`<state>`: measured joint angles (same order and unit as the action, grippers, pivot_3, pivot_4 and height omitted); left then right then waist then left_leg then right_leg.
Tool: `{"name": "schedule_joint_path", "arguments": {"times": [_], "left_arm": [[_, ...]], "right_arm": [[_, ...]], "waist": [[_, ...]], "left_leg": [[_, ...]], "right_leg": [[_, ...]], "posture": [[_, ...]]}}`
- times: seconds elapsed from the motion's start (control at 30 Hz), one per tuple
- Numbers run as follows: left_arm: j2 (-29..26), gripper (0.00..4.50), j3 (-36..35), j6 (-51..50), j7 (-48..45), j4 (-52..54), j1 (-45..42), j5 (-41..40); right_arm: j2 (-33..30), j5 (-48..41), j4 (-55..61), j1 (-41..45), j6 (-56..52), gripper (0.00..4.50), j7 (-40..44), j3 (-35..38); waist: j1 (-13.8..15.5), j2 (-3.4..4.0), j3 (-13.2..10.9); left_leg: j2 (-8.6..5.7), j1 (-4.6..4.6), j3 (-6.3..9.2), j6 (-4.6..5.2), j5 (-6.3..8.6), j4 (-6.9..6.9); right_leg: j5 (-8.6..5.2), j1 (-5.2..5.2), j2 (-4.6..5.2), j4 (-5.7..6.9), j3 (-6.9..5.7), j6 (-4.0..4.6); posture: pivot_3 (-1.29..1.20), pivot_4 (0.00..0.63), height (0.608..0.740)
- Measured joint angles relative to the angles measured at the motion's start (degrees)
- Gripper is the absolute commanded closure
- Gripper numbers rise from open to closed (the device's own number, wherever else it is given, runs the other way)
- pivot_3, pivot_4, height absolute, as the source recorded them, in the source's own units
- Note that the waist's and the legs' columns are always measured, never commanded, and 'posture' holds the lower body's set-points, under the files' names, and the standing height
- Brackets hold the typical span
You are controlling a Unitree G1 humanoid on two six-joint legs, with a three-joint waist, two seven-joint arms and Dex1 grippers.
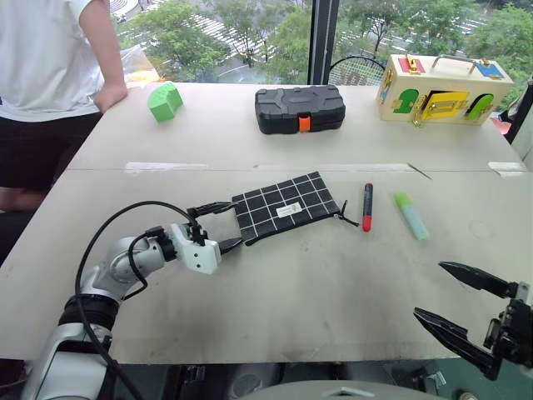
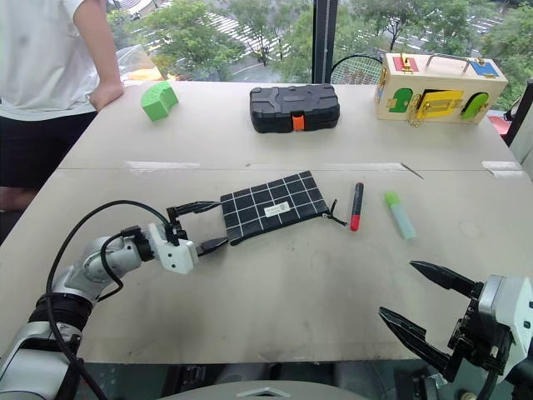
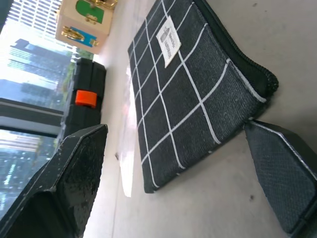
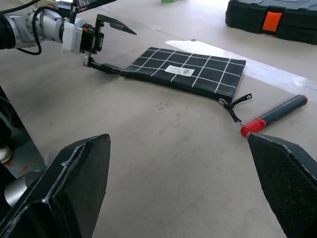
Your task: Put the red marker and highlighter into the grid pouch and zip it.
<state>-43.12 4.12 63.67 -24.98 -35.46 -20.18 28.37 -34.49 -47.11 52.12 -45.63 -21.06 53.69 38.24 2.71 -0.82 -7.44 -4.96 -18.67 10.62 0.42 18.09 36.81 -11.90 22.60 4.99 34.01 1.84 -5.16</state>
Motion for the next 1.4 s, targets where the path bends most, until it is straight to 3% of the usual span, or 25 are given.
{"name": "schedule_joint_path", "arguments": {"times": [0.33, 0.4, 0.57, 0.73, 1.07, 1.3, 1.4], "left_arm": [[0.5, 0.03, 3.0, -3.6, 5.0, 2.1, 0.0, 2.0], [2.1, 0.55, 3.8, -4.9, 5.6, 2.7, -0.5, 2.6], [4.5, 2.67, 7.2, -7.0, 5.4, 3.3, -1.5, 3.2], [5.3, 4.48, 7.6, -9.9, 4.0, 5.7, -2.4, 1.3], [7.8, 4.48, 9.3, -14.9, -2.6, 10.2, -0.5, -8.9], [5.3, 4.48, 8.2, -14.4, -8.4, 10.6, -3.0, -20.3], [4.5, 4.48, 7.3, -14.2, -10.0, 11.5, -3.7, -22.3]], "right_arm": [[0.1, 0.5, 0.8, -0.9, 1.0, 0.0, -0.3, -0.5], [0.1, 0.8, 0.8, -0.8, 1.2, 0.0, -0.4, -1.5], [0.1, 1.6, 0.8, -0.7, 1.4, 0.0, -1.0, -1.8], [0.5, 2.7, 0.8, -0.1, 1.4, 0.0, -2.5, -4.1], [0.9, 8.7, 1.3, 6.3, 0.7, 0.0, -9.8, -11.9], [-2.4, 14.4, -0.1, 30.6, -19.5, 0.0, -31.8, -25.2], [3.3, 12.2, -7.2, 46.0, -31.4, 0.0, -40.0, -28.3]], "waist": [[0.7, 0.26, 0.1], [1.2, 0.27, 0.2], [1.2, 0.08, 0.3], [1.3, 0.42, 0.6], [0.7, 0.34, 0.6], [-0.6, 0.03, 0.4], [-0.7, -0.06, 0.3]], "left_leg": [[-0.04, 0.02, 0.02, 0.08, 0.03, 0.15], [-0.05, -0.01, 0.03, 0.08, 0.03, 0.23], [-0.06, -0.02, 0.03, 0.01, -0.01, 0.26], [-0.12, 0.0, 0.06, 0.07, 0.03, 0.27], [-0.31, -0.01, 0.15, -0.01, -0.02, 0.3], [-0.36, -0.07, 0.41, -0.02, -0.03, 0.32], [-0.35, -0.09, 0.45, -0.04, -0.04, 0.33]], "right_leg": [[-0.07, -0.06, 0.01, 0.08, 0.0, -0.31], [-0.06, -0.08, 0.01, 0.08, -0.02, -0.32], [-0.05, -0.08, 0.0, 0.08, -0.02, -0.32], [-0.06, -0.16, 0.07, 0.07, -0.03, -0.33], [-0.05, -0.1, 0.03, 0.1, -0.04, -0.32], [0.08, 0.07, 0.02, 0.29, -0.02, -0.08], [0.1, 0.05, 0.01, 0.29, -0.1, -0.04]], "posture": [[0.0, 0.15, 0.74], [0.0, 0.15, 0.74], [0.0, 0.15, 0.74], [0.0, 0.15, 0.74], [0.0, 0.15, 0.74], [0.0, 0.15, 0.74], [0.0, 0.15, 0.74]]}}
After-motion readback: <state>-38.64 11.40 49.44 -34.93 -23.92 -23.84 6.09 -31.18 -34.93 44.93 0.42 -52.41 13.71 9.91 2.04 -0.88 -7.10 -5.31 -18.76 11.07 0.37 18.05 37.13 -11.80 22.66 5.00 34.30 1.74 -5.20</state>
